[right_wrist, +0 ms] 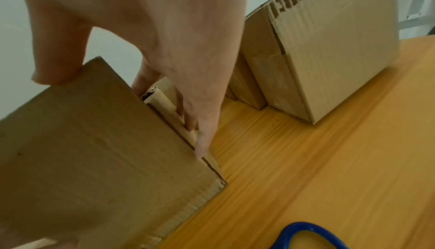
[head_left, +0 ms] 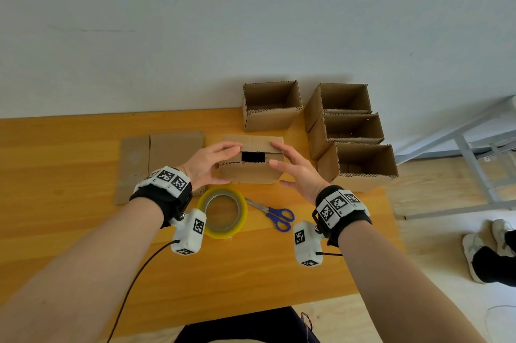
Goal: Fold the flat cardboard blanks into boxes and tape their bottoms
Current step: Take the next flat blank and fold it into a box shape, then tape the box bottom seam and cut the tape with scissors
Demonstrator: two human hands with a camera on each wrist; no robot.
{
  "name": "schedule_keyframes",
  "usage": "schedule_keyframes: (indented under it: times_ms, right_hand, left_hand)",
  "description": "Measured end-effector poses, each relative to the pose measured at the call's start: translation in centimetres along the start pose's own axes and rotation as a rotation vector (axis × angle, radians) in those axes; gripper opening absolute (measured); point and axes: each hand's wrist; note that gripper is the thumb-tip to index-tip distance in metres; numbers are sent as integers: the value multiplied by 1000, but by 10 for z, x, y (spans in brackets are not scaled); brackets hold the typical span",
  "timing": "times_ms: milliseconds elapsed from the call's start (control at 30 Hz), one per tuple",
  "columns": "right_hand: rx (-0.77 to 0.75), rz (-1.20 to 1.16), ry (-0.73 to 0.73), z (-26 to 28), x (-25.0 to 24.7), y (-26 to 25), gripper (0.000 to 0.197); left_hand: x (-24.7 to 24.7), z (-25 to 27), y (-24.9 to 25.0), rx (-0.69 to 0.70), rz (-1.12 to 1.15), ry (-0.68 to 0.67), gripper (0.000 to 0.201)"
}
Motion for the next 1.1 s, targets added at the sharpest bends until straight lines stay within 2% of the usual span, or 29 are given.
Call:
schedule_keyframes:
  times_ms: [100,167,333,467,533,600,667,733,800,867,933,1100]
  right_hand:
    - [-20,16,24,1,0,-1,43]
    - [-97,128,60,1,1,-1,38]
    - [-287,366,184,-8,8,3,29]
    - [-308,612,201,-14,20,4,32]
    - [-417,830,169,-13,27,2,35]
    - [-520,1047,71,-11,33,0,39]
    - [-546,1182,-37,-5,37,0,41]
    - [-526,1276,-124,0,38,5,52]
    - [-512,1350,-179,4,36,10,60]
    - [-505,1374,-190,4,34,11,60]
    - [-494,1364,-202,4,35,10,58]
    - [-459,1308,-199,4,36,5,55]
  left_hand:
    - [-2,2,1,-10,-16,-13,41]
    - [-3,2,0,1,-56,9,38]
    - [-4,-8,-3,253,-431,297,25]
    - [-1,-12,-6,353,-471,385,21]
    - [1,-11,-6,382,-488,408,21]
    - [3,-11,-6,399,-499,417,22]
    - [3,-10,-6,406,-527,428,23]
    - [1,-9,-9,422,-568,460,27]
    - [-1,-6,-15,413,-551,523,35]
    - [-4,1,-26,368,-553,599,42]
    - [-6,8,-41,319,-663,615,44]
    - [-6,16,-83,150,-1084,397,36]
Point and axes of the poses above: each hand's wrist, its own z-axis away from the middle knuckle, its own x-axis out of the palm, y = z × x, and after that the axes turned 14 degrees about -x, right-handed
